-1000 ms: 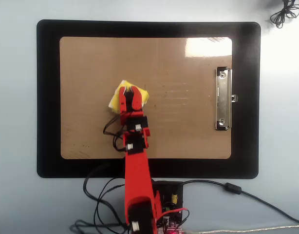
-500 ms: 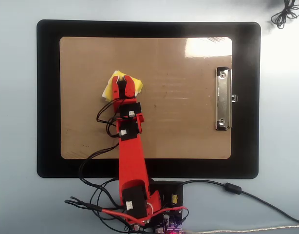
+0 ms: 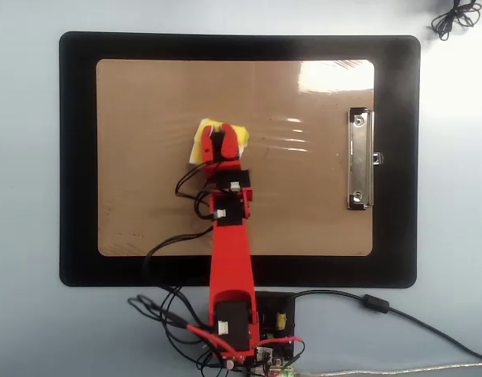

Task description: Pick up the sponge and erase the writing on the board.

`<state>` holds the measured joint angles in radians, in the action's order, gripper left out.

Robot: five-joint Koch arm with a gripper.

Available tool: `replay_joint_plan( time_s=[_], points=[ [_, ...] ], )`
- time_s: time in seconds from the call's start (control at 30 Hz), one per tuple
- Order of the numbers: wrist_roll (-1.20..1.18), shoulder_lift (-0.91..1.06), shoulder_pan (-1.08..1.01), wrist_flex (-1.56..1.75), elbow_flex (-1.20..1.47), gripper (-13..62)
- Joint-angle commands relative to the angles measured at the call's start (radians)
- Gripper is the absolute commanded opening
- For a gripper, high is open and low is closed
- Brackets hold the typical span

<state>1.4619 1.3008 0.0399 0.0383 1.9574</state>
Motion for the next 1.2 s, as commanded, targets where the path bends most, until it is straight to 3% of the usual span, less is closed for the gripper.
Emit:
replay_joint_plan(
  time_s=[0.0, 0.3, 0.4, 0.57, 0.63, 0.7, 0.87, 0.97, 1.07, 1.17],
  points=[
    [-0.104, 0.000, -0.054, -0.002, 0.020, -8.1],
    [-0.101, 0.554, -0.095, 0.003, 0.627, -8.1],
    [-0.103, 0.468, -0.095, 0.008, 0.523, -8.1],
    [-0.104, -0.021, -0.114, 0.106, 0.086, -8.0],
    [-0.104, -0.114, -0.127, 0.130, -0.012, -8.0],
    [-0.101, -0.095, -0.127, 0.135, 0.041, -8.0],
    [-0.104, 0.267, -0.164, 0.127, 0.414, -8.1],
    [-0.112, 0.365, -0.236, 0.129, 0.522, -8.0],
    [-0.110, 0.267, -0.242, 0.146, 0.440, -8.1],
    [-0.110, 0.026, -0.241, 0.152, 0.167, -8.1]
  ],
)
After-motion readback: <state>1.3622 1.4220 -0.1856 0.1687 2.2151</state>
